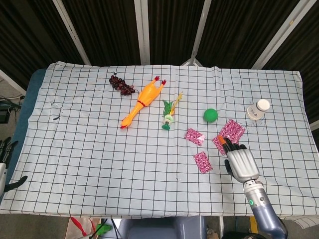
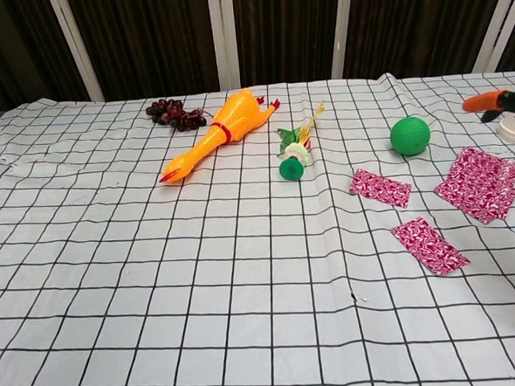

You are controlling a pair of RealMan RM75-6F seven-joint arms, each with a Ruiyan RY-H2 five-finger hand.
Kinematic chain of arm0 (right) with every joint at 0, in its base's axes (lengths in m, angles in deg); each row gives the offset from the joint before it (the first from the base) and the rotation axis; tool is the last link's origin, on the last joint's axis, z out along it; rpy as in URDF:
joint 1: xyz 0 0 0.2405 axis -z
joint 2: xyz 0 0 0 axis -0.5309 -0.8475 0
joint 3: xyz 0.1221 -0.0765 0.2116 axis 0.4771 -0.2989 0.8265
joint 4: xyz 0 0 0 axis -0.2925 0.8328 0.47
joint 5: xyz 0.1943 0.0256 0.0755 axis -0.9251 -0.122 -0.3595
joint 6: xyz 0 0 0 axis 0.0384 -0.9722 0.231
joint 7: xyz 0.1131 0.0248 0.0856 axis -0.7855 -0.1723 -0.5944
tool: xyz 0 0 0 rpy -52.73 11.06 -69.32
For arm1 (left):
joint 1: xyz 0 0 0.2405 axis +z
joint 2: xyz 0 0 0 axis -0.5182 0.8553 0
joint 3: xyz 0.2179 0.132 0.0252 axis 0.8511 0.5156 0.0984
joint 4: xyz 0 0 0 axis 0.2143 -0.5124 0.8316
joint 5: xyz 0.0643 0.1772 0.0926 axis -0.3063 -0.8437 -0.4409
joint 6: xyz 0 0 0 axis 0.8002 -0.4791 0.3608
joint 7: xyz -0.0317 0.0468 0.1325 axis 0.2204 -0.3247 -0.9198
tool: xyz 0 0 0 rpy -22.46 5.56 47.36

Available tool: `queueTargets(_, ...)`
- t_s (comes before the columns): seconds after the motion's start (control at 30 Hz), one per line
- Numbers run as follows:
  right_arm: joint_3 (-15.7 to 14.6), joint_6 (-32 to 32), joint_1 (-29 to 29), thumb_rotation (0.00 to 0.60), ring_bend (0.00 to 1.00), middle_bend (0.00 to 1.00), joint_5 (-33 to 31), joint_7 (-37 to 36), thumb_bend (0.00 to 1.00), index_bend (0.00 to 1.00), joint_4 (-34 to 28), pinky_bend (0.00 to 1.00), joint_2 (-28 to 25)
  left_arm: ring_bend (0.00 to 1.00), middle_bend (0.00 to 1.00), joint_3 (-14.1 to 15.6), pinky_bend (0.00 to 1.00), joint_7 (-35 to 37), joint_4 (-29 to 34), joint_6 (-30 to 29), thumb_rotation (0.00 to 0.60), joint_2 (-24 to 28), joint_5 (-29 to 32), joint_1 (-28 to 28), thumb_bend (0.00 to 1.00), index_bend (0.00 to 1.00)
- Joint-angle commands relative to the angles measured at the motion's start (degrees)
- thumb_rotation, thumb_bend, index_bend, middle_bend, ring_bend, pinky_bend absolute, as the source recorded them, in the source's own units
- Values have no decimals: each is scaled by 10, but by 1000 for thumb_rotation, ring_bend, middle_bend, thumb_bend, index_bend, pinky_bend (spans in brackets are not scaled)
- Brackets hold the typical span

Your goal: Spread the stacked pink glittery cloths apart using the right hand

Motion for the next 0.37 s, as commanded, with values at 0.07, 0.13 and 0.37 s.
queueTargets(0.07, -62, -103, 94, 600, 199, 95, 136, -97, 559, 0, 55, 244, -22, 29, 5, 1, 169, 4, 0, -2, 600, 2, -2, 1, 198, 104)
queueTargets(0.13, -70, -120, 110, 600, 186, 91, 150, -108, 559, 0, 72, 226, -23, 29, 5, 1, 169, 7, 1, -3, 600, 3, -2, 2, 197, 104)
queueTargets(0.37, -67, -150, 158, 600, 172, 82, 160, -115, 559, 0, 109, 225, -33, 29, 5, -1, 169, 12, 0, -5, 600, 8, 4, 5, 198, 104)
